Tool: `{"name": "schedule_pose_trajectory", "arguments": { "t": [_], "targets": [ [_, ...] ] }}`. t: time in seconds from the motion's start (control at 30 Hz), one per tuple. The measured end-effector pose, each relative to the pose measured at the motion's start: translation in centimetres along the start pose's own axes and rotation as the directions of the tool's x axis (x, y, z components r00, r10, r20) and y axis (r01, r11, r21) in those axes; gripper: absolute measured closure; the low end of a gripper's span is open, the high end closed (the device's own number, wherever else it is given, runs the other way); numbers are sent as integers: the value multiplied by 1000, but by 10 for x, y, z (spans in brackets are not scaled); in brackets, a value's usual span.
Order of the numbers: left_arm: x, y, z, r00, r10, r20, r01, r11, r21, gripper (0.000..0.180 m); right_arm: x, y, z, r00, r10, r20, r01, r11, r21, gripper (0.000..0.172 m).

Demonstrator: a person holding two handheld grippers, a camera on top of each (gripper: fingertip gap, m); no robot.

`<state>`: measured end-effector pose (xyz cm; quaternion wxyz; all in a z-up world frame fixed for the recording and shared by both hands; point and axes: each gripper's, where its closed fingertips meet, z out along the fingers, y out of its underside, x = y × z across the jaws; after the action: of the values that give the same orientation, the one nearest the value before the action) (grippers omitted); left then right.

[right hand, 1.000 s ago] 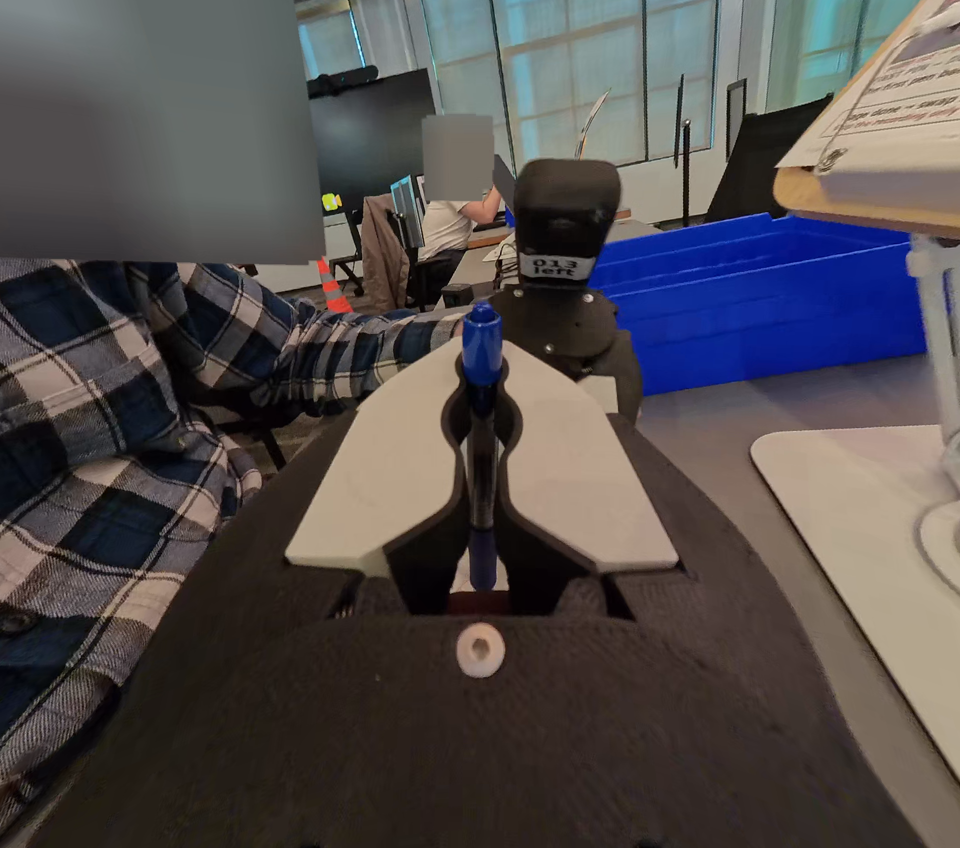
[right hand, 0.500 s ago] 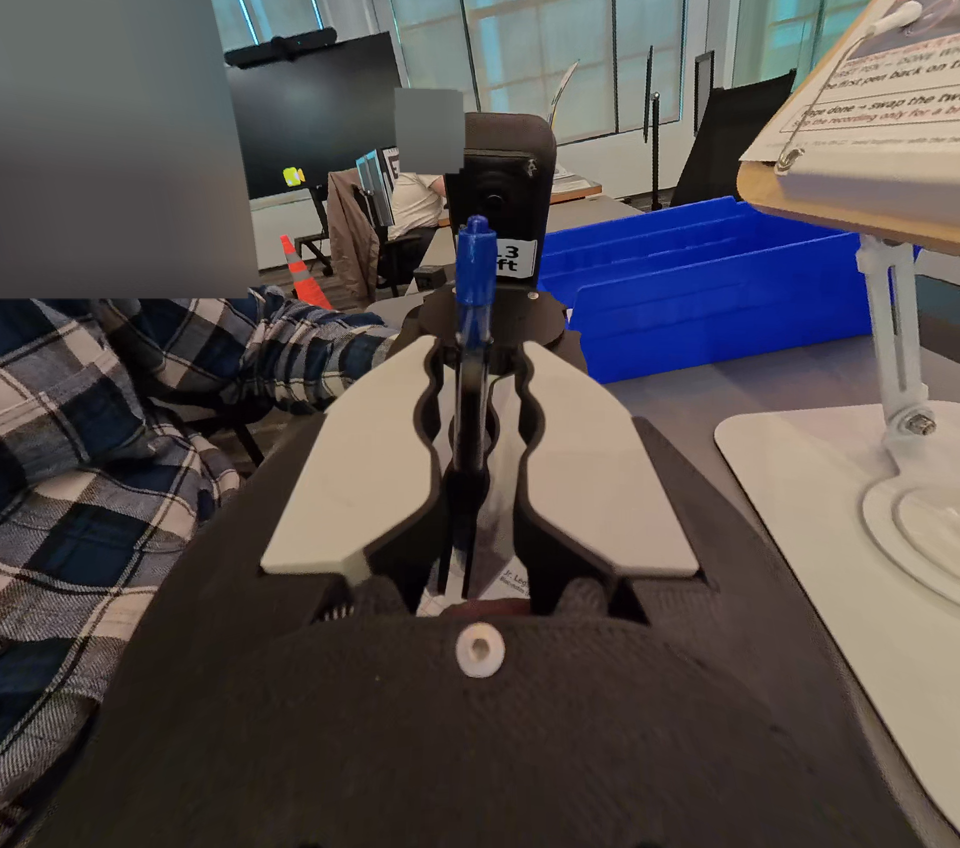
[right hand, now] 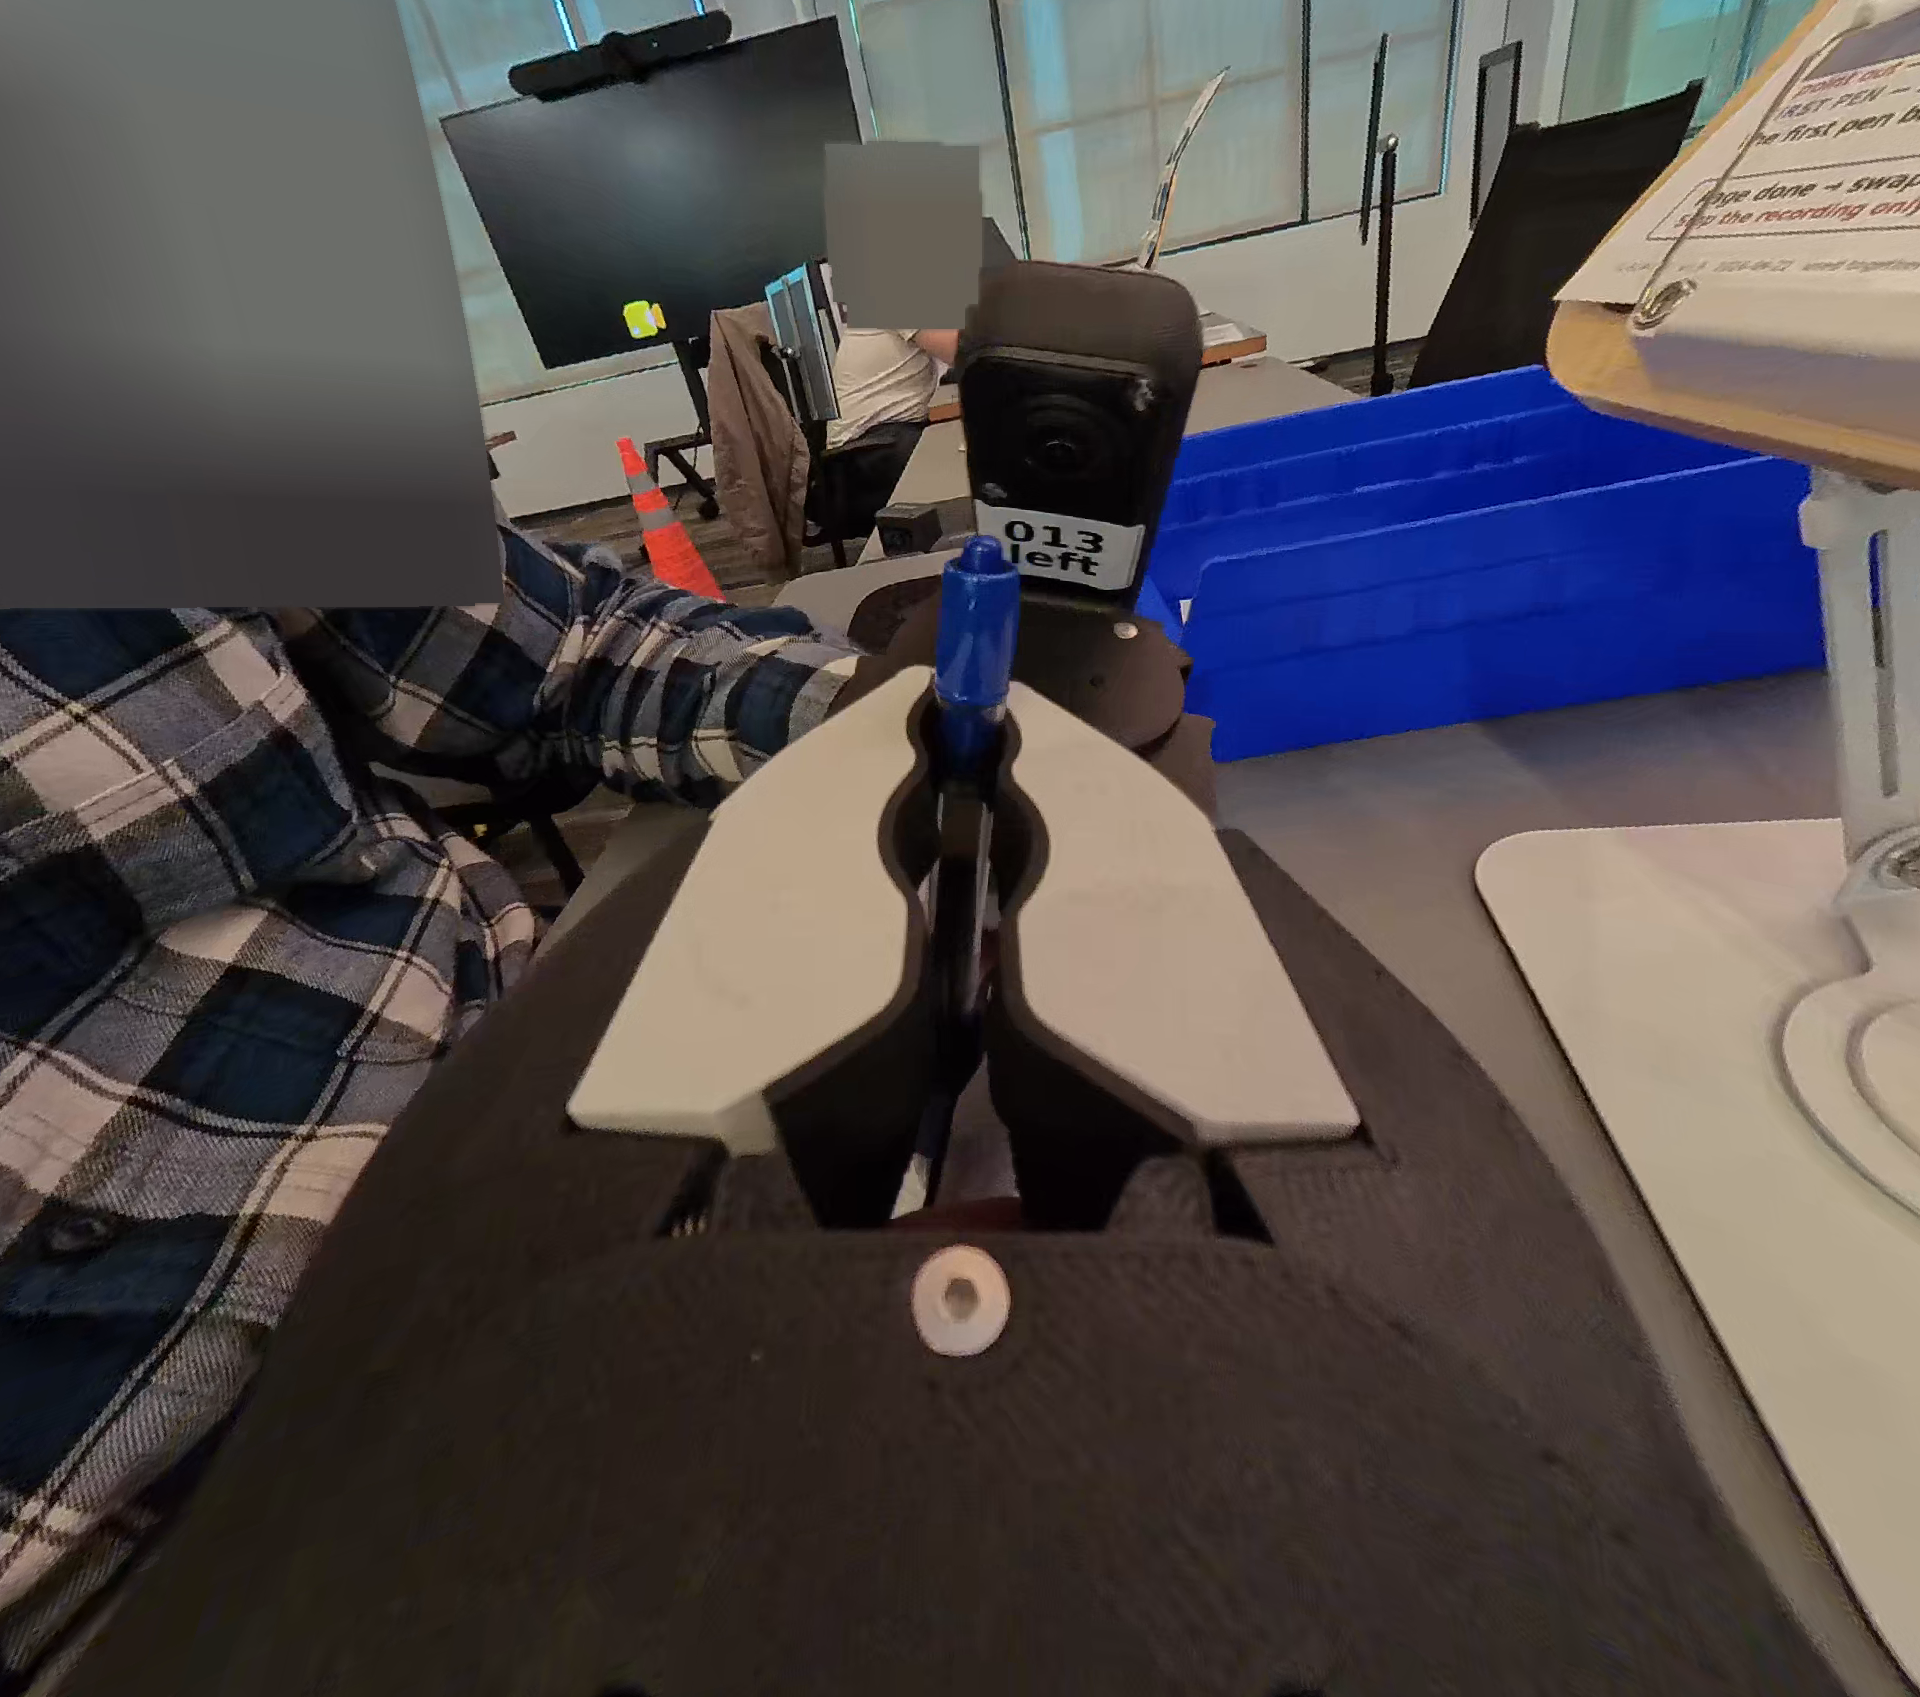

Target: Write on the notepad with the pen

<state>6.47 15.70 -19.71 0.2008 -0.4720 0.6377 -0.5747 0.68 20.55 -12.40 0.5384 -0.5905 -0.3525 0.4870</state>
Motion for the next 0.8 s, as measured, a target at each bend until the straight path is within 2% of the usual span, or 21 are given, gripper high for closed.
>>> {"name": "schedule_pose_trajectory", "arguments": {
  "t": [0.03, 0.1, 0.17, 0.27, 0.43, 0.5, 0.6, 0.8],
  "targets": [
    [1, -2, -3, 999, -24, -22, 25, 1000, 16, 169, 1, -3, -1, 1000, 0, -7, 1, 1000, 16, 166],
    [-3, 3, -12, 999, -38, -20, 37, 999, -26, 146, 5, -7, -6, 999, -15, -32, 16, 999, 30, 166],
    [-16, 15, -26, 997, 22, 73, -13, 993, -118, 151, 7, -11, -11, 999, -6, -44, 9, 998, 55, 166],
    [-27, 37, -36, 989, 73, 126, -39, 966, -257, 158, 8, 3, -10, 998, 18, -56, -16, 999, 38, 167],
    [-51, 79, -36, 964, 180, 194, -67, 876, -478, 172, 0, 19, -2, 998, 23, -58, -21, 999, 30, 167],
    [-52, 78, -35, 966, 171, 193, -60, 877, -476, 180, 1, 22, 2, 998, 9, -70, -7, 999, 39, 167],
    [-54, 77, -36, 957, 213, 198, -91, 866, -491, 180, -2, 29, 8, 998, 26, -53, -24, 999, 31, 167],
    [-53, 77, -33, 963, 193, 188, -83, 876, -474, 180, -3, 41, 15, 998, 13, -56, -15, 1000, -19, 167]
  ]
}}
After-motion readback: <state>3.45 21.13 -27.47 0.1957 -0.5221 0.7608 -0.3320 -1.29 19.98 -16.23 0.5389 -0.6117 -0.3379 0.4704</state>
